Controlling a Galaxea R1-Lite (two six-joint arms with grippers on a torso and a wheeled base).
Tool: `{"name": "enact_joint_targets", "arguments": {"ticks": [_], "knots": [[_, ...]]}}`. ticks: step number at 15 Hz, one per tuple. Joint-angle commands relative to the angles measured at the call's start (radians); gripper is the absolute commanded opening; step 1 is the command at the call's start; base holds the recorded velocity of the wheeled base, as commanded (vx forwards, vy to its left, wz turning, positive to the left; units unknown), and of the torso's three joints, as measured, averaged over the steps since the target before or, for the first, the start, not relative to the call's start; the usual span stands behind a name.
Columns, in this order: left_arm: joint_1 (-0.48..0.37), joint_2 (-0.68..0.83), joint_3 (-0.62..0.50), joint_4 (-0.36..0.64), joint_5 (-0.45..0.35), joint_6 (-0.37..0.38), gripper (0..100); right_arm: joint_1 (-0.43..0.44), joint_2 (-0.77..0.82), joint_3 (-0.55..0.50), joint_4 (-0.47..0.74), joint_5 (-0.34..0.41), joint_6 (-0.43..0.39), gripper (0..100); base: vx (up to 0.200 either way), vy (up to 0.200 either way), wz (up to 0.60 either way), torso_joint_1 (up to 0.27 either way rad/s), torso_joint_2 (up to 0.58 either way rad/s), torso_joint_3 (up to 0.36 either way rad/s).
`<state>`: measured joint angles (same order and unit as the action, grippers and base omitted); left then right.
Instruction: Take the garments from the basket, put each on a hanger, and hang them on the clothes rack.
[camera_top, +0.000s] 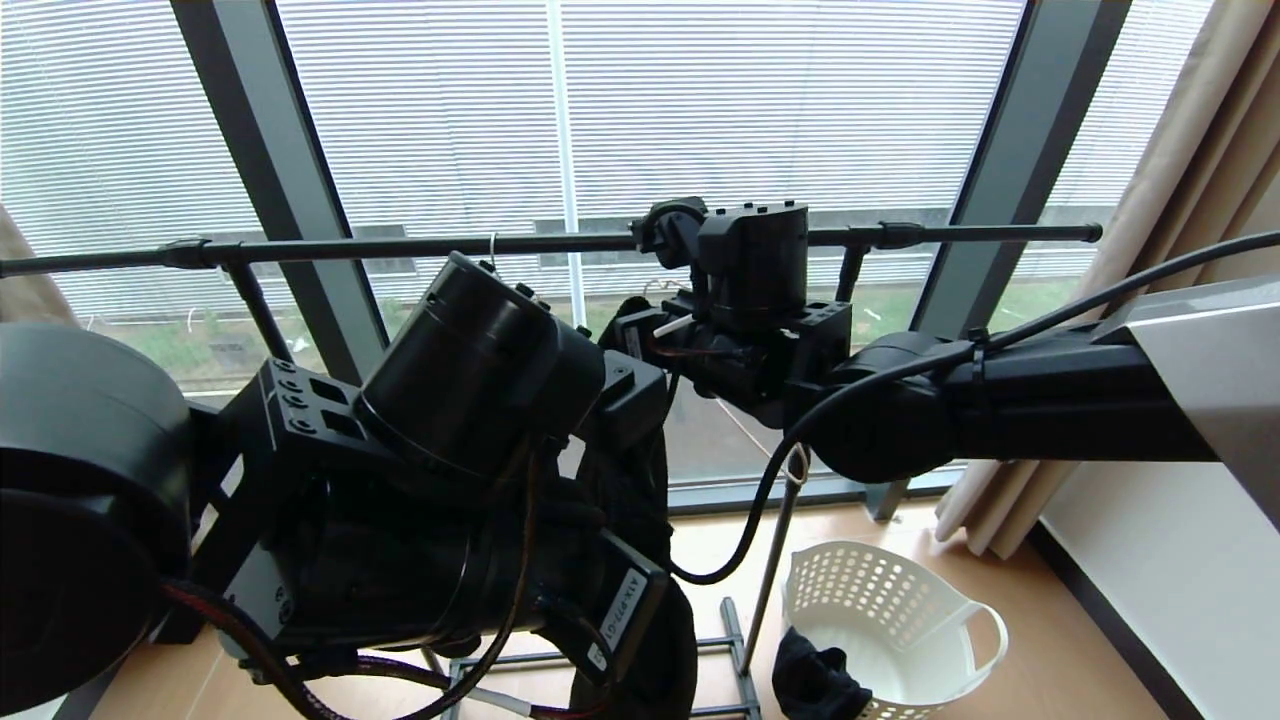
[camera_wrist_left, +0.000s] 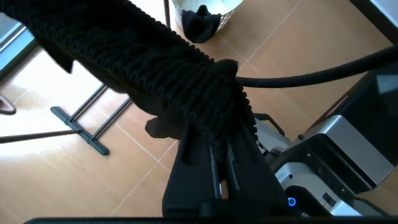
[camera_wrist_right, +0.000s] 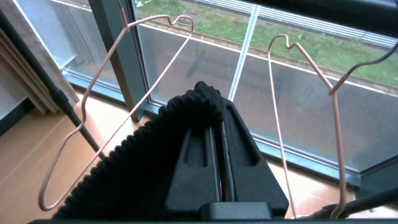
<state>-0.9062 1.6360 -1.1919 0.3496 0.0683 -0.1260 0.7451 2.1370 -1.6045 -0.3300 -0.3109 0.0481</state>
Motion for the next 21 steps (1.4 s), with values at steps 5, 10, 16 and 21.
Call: {"name": "enact_joint_targets", "arguments": {"ticks": [5,10,16,21], "knots": [[0.207,-0.068,0.081,-0.012,0.002,0.009,0,-0.069,-0.315,0.347,-0.011,0.003,0.044,0,0.000,0.000,0.00,0.000,0.00,0.000],[0.308,0.021,0.032,-0.136,0.007,0.068,0,-0.069,-0.488,0.643,-0.011,0.003,0.039,0,0.000,0.000,0.00,0.000,0.00,0.000],[0.348,0.108,-0.109,-0.144,0.008,0.068,0,-0.056,-0.479,0.689,0.014,0.001,0.035,0,0.000,0.000,0.00,0.000,0.00,0.000],[0.339,0.131,-0.137,-0.146,0.008,0.075,0,-0.044,-0.422,0.704,-0.001,-0.001,0.019,100,0.000,0.000,0.00,0.000,0.00,0.000]]}}
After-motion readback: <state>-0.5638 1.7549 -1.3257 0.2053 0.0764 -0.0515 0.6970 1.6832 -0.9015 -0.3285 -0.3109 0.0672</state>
